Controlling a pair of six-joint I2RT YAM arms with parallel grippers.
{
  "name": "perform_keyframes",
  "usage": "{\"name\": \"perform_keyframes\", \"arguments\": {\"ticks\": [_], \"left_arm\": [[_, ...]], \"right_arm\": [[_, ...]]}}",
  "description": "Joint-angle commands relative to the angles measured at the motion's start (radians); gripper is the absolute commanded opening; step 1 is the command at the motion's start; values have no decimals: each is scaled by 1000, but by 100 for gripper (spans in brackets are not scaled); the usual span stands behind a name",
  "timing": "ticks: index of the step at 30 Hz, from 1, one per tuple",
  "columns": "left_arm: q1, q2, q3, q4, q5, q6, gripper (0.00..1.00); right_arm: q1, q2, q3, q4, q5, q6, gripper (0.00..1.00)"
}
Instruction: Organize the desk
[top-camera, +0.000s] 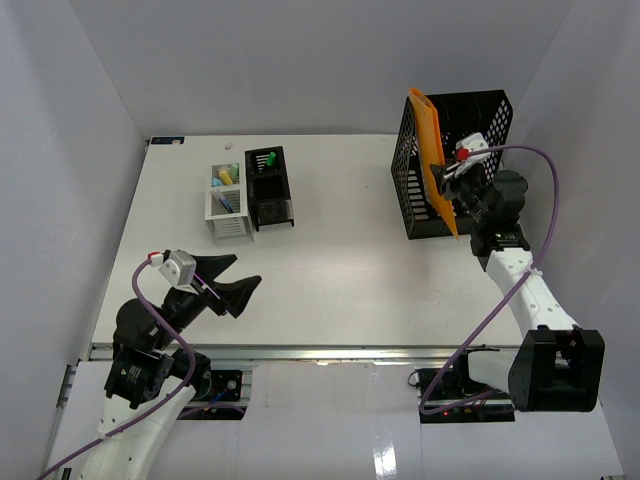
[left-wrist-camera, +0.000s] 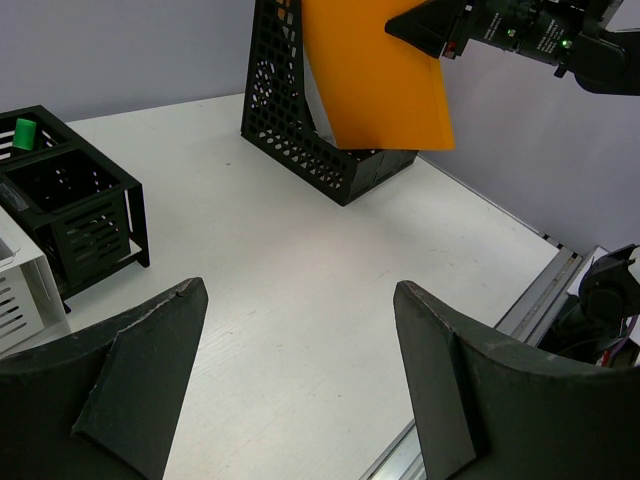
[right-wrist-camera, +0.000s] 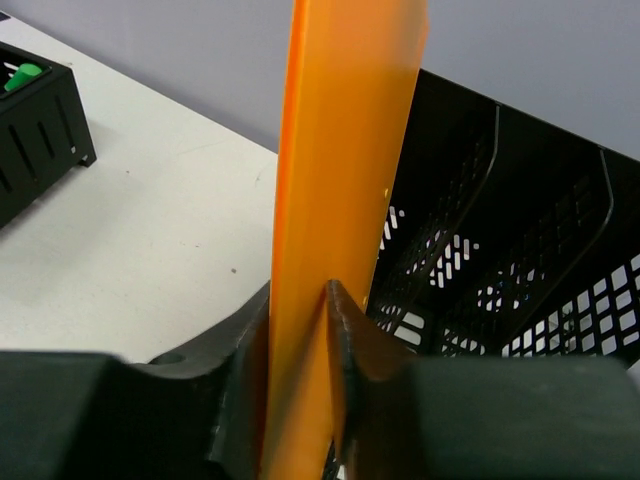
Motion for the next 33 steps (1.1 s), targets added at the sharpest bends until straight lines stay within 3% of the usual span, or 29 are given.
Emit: {"name": "perform_keyframes", "arguments": {"ticks": [1,4,7,27,29,33], "left_arm": [[-2,2,-7,7,9,-6,87],[-1,1,-8,8,10,-6,87],[-1,1,-9,8,10,-6,87],[-2,-8,-13,10,14,-8,87],[-1,-9,-12,10,16,-9,87],[-2,-9,-12,10,18,-9,87]], "right_arm": [[-5,-49,-25,58,35,16,52],[-9,-37,8,26,40,16,63],[-9,-2,72,-16,37,21,65],[8,242,482,-296,60,158,62],[8,253,495,-314,50,166,52],[8,287,550,-364,37,173,20]]}}
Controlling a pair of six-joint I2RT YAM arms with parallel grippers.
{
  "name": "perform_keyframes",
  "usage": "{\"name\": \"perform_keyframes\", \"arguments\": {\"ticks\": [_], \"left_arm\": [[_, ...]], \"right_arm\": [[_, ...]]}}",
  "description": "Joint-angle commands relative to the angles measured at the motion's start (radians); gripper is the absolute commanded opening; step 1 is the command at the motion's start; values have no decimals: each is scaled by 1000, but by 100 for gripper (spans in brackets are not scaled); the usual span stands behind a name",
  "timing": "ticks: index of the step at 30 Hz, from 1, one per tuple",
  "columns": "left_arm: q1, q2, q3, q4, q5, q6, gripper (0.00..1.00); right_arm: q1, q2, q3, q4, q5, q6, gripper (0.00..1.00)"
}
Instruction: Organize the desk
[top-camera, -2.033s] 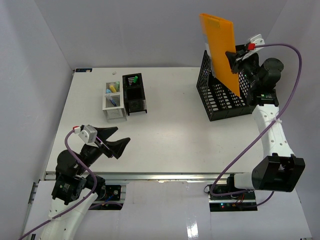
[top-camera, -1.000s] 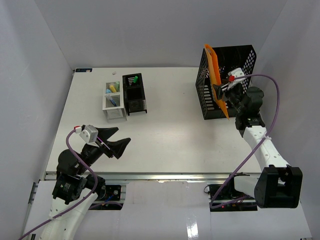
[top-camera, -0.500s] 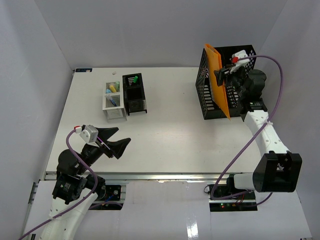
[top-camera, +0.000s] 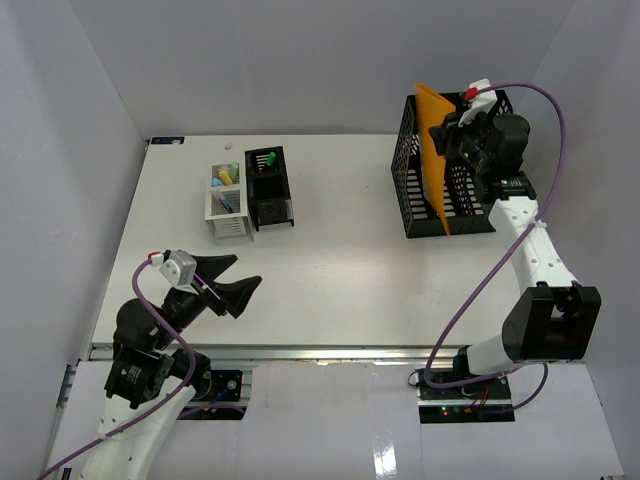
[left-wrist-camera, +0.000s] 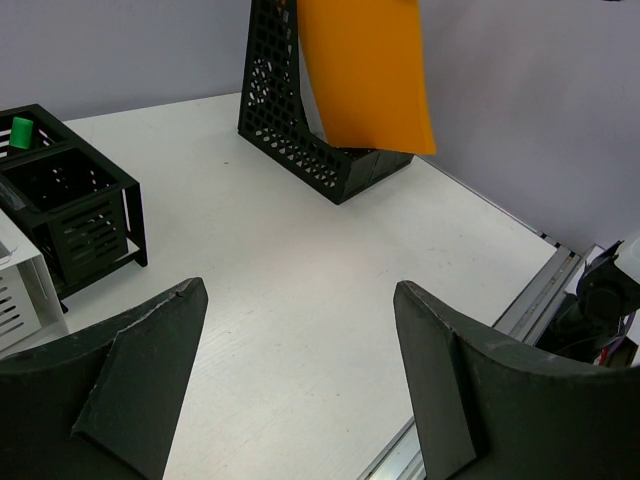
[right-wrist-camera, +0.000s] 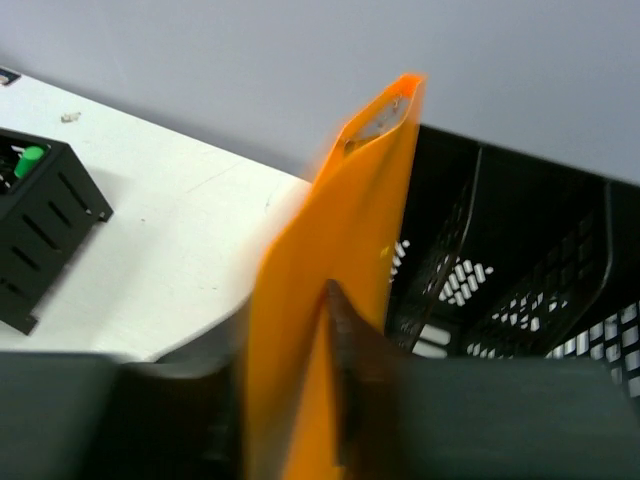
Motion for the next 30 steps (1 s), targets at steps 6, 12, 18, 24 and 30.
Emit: {"name": "perform_keyframes", "arguments": {"ticks": [6,12,18,24,30], "left_arm": [[-1,-10,-13,12,16,-10,87],[-1,-1,-11,11,25,-11,87],[-1,5,-4,3,14,-6,87],[-2,37,14,-33,-2,21,87],[-1,48,12,-35,-13,20,87]], "right_arm": [[3,5,69,-38,3,26,9],[3,-77,-24,151,15,58,8],[3,-89,-13,259,36,59,8],[3,-83,-66,398,35,78,8],[-7,-79,-158,547,5,90,8]]}}
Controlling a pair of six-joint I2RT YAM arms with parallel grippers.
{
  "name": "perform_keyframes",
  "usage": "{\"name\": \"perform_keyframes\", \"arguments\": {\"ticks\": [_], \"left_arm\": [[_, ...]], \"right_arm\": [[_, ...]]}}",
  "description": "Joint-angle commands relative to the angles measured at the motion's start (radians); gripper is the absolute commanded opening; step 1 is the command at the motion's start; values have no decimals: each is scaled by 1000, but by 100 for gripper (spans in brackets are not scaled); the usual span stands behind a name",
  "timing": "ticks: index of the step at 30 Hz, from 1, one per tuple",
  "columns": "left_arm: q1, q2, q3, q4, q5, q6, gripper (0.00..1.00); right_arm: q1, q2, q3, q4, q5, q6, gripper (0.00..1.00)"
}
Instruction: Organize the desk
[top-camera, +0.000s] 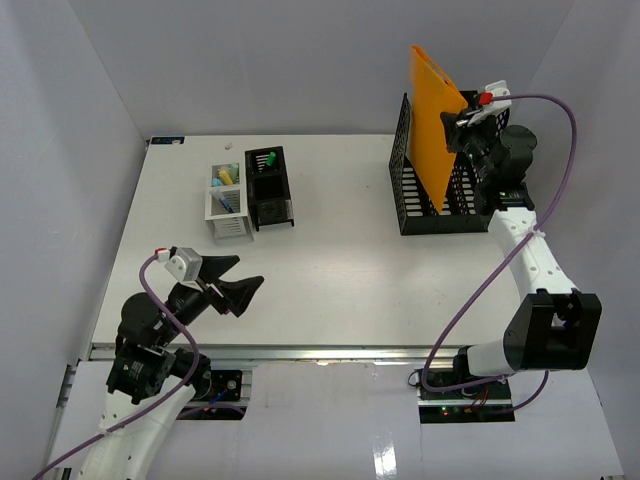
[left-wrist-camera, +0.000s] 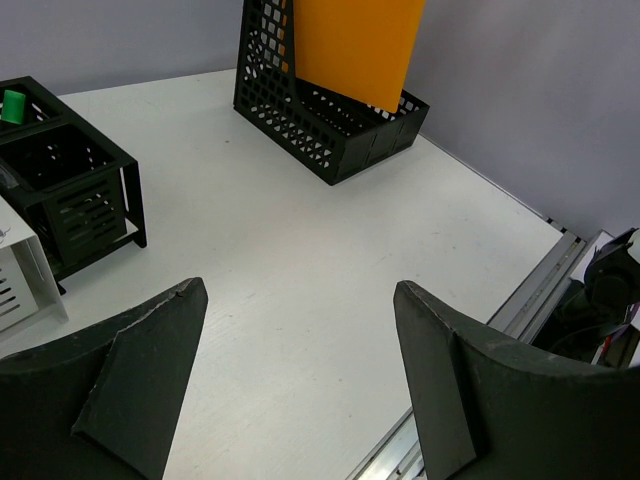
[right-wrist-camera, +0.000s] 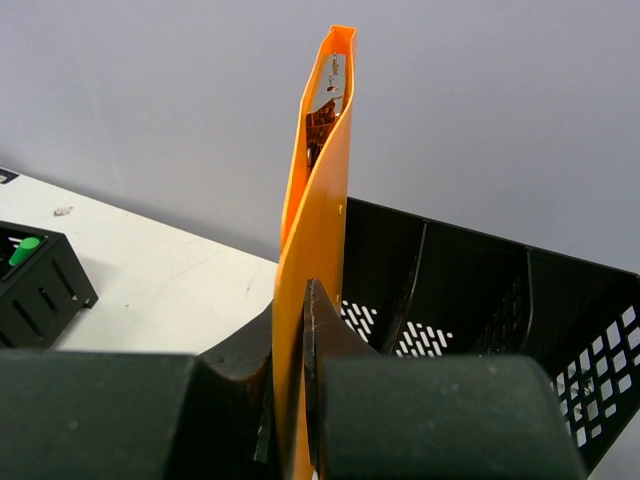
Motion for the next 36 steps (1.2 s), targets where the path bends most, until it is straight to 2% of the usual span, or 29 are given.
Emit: {"name": "perform_keyframes", "arguments": {"ticks": [1,14,26,33,34,36], "left_arm": [[-1,19,10,-17,-22,8,87],[-1,25,12,-29,-23,2,87],[-2,32,10,-29,-15,5,87],[-2,30,10,-29,-14,5,87],[-2,30,9,-29,-14,5,87],[-1,29,9,-29,-13,5,87]], "right_arm": [[-6,-28,-57,273,-40,46,8],[-89,34,-241,665,-173,162,8],[-122,97,-224,758,-254,199,8],[-135,127,-276,835,-285,226,8],[-136,125,-287,844,-285,229,8],[-137,118,-320,853,-282,227,21]]}}
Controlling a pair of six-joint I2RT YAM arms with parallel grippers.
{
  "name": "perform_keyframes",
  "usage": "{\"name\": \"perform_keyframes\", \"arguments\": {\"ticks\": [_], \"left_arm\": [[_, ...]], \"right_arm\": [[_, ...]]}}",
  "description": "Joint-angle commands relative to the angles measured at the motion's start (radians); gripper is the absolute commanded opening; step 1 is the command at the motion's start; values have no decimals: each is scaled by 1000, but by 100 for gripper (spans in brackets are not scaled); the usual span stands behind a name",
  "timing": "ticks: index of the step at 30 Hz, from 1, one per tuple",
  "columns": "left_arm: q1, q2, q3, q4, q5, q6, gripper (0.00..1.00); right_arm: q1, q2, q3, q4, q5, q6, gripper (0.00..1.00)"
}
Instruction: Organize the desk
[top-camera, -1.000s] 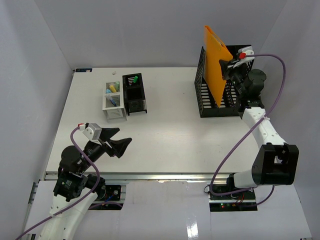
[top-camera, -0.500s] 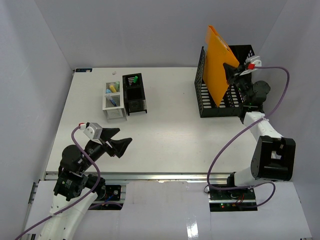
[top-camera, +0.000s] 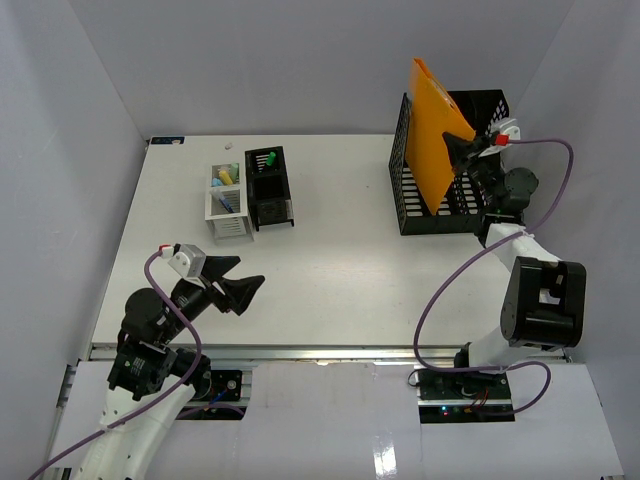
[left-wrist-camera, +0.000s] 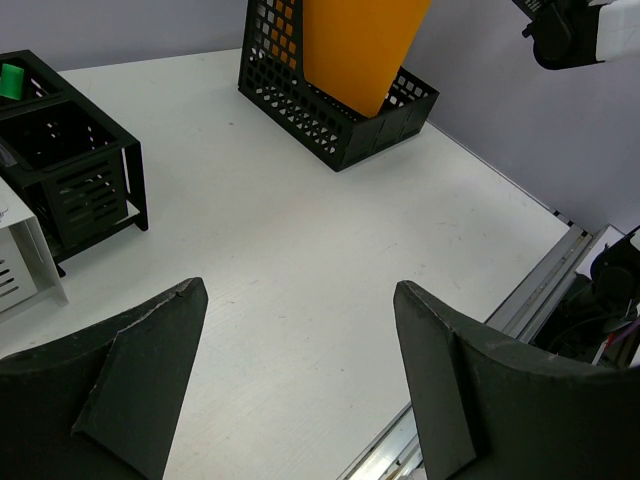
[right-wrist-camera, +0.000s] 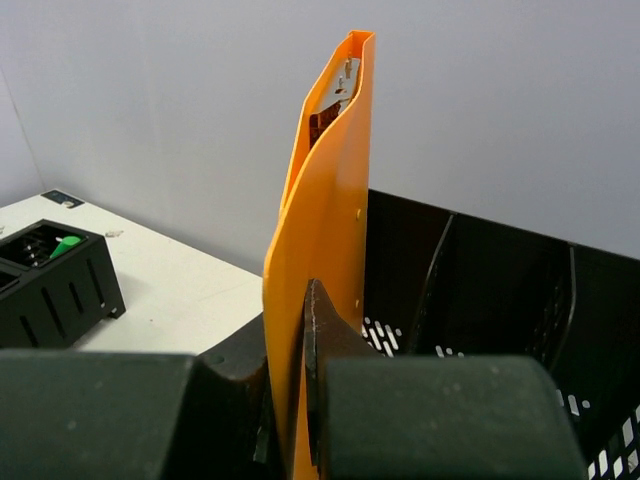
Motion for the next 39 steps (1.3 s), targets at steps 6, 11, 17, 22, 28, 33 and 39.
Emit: {"name": "perform_keyframes", "arguments": {"ticks": [6,11,17,22,28,33,39], "left_arm": [[-1,-1,9,-7,4,3,87],[-1,-1,12,-7,11,3,88],[-2,33,40,-16,2,-8,89],[-1,62,83,-23,-10,-28,98],[-1,91,105,-21,33,-14,98],[-1,101,69,4,55,-6,98],[-1,98,38,13,81,52,98]], "right_arm": [[-5,-80,-132,165,28,-27,83],[-18,-224,-156,-71,122,-118,91],[-45,-464,-101,-606,163,-184,90],[-48,-637,-41,-1042,47,-348,90],[-48,-711,-55,-1489,-95,-454,90],[-48,-710,-96,-1573,-92,-410,90],[-47,-802,-194,-1437,-12,-190,90]]}}
